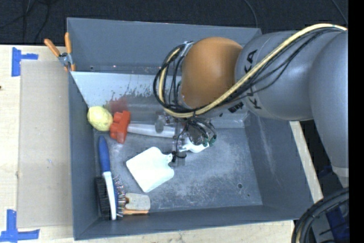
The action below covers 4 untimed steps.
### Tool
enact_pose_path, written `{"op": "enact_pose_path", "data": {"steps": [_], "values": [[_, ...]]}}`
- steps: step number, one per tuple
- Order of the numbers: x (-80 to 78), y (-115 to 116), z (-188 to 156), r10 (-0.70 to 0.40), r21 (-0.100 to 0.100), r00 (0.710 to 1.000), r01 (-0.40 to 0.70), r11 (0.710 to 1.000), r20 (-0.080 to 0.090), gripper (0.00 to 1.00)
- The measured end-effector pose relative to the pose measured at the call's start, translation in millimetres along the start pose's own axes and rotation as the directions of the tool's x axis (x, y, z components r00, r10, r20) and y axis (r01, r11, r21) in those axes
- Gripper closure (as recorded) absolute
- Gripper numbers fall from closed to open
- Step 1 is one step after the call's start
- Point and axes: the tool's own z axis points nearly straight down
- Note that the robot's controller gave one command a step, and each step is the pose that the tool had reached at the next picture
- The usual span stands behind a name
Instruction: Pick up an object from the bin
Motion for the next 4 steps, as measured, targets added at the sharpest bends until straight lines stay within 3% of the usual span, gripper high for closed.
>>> {"op": "enact_pose_path", "data": {"steps": [1, 2, 3, 4], "values": [[-10.8, -55.4, 17.8, -0.115, 0.001, 0.993, 0.115, 0.993, 0.006, 0.0], [9.2, -61.9, 63.4, -0.086, -0.001, 0.996, 0.086, 0.996, 0.005, 0.0], [-0.5, -76.4, 64.7, -0.18, 0.001, 0.984, 0.18, 0.984, 0.008, 1.0], [-0.5, -76.4, 64.7, -0.18, 0.001, 0.984, 0.18, 0.984, 0.008, 1.0]]}}
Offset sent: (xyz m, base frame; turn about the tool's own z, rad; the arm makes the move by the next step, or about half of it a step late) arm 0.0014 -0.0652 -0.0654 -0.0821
